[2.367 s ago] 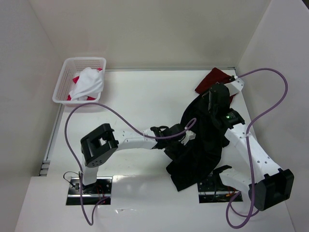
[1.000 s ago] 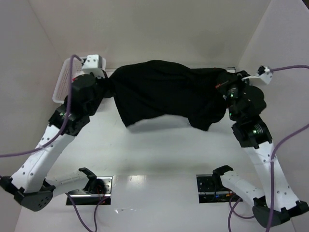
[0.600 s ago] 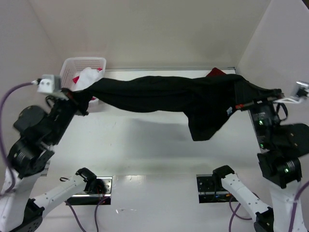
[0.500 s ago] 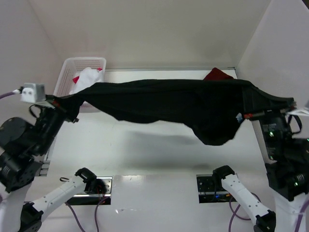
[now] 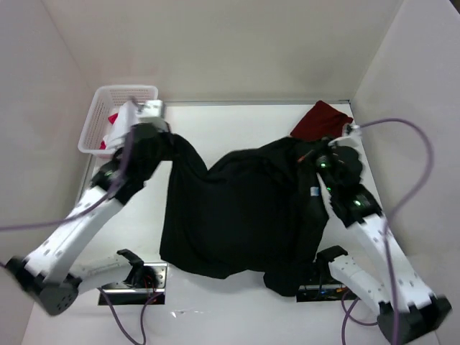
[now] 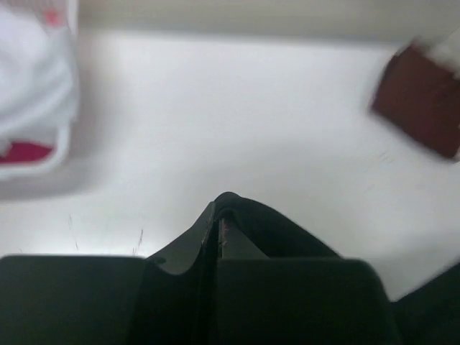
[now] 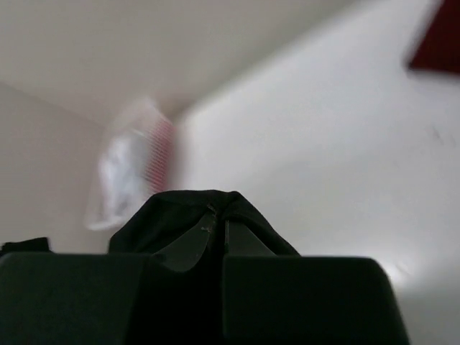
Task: Fold and stack the t-shirts
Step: Flatten out the tshirt
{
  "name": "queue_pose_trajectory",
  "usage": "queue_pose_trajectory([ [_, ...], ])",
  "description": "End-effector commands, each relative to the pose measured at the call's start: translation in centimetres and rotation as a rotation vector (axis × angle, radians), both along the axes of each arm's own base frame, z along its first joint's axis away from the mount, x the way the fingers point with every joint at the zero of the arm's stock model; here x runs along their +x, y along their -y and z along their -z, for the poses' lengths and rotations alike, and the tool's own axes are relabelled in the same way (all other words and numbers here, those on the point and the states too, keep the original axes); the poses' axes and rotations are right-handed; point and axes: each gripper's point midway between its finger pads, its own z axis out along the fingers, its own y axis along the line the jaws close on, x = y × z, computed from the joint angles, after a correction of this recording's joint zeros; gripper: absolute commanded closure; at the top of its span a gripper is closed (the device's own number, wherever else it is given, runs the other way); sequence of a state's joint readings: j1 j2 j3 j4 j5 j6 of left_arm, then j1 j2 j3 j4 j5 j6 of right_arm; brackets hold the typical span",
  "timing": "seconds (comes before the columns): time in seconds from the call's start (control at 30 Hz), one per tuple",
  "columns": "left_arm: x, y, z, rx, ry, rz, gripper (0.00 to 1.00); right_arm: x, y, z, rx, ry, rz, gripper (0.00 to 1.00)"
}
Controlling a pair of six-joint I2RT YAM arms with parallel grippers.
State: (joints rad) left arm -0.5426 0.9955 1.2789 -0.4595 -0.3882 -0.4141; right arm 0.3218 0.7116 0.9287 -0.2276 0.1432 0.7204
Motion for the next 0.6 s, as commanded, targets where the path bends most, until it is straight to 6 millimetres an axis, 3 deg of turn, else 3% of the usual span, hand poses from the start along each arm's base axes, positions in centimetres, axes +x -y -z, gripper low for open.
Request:
queue_pose_trajectory([
  [0.0,3.6,1.2,8.1,-0.002,-0.167,-0.066,1.0,3.3,-0.3,7.0,0.091,-0.155,0.065,1.0],
  [0.07,5.1,1.2,11.0,-0.009,-0.223,-0.085,1.0,4.5,-0.3,9.7,0.088,-0.212,0.096,1.0],
  [0.1,6.2,1.6,13.8,-0.006,-0.292,-0.089,1.0,4.9,-0.1,11.4,0.085,-0.243,0.115,1.0],
  [0.17,7.6,1.3,16.3,0.001,-0.346,-0.111,1.0,6.0,0.2,13.4,0.091,-0.278,0.163,1.0],
  [0.2,8.6,1.0,19.2,0.024,-0.407,-0.129,1.0,6.3,0.4,14.5,0.089,-0.3,0.181,1.0],
  [0.37,12.5,1.0,22.9,0.049,-0.491,-0.174,1.0,8.8,1.0,18.1,0.049,-0.364,0.255,1.0],
  [0.4,13.2,0.6,24.3,0.06,-0.522,-0.19,1.0,9.8,1.0,18.6,0.031,-0.379,0.263,1.0],
  [0.47,14.9,0.5,24.0,0.045,-0.499,-0.203,1.0,10.6,1.7,19.4,-0.003,-0.398,0.297,0.99],
  [0.53,16.0,-0.8,25.4,0.04,-0.521,-0.233,1.0,11.6,1.9,20.4,-0.019,-0.414,0.308,0.97],
  [0.57,17.0,-0.7,24.9,0.018,-0.504,-0.224,1.0,12.1,2.6,20.7,-0.019,-0.423,0.327,0.97],
])
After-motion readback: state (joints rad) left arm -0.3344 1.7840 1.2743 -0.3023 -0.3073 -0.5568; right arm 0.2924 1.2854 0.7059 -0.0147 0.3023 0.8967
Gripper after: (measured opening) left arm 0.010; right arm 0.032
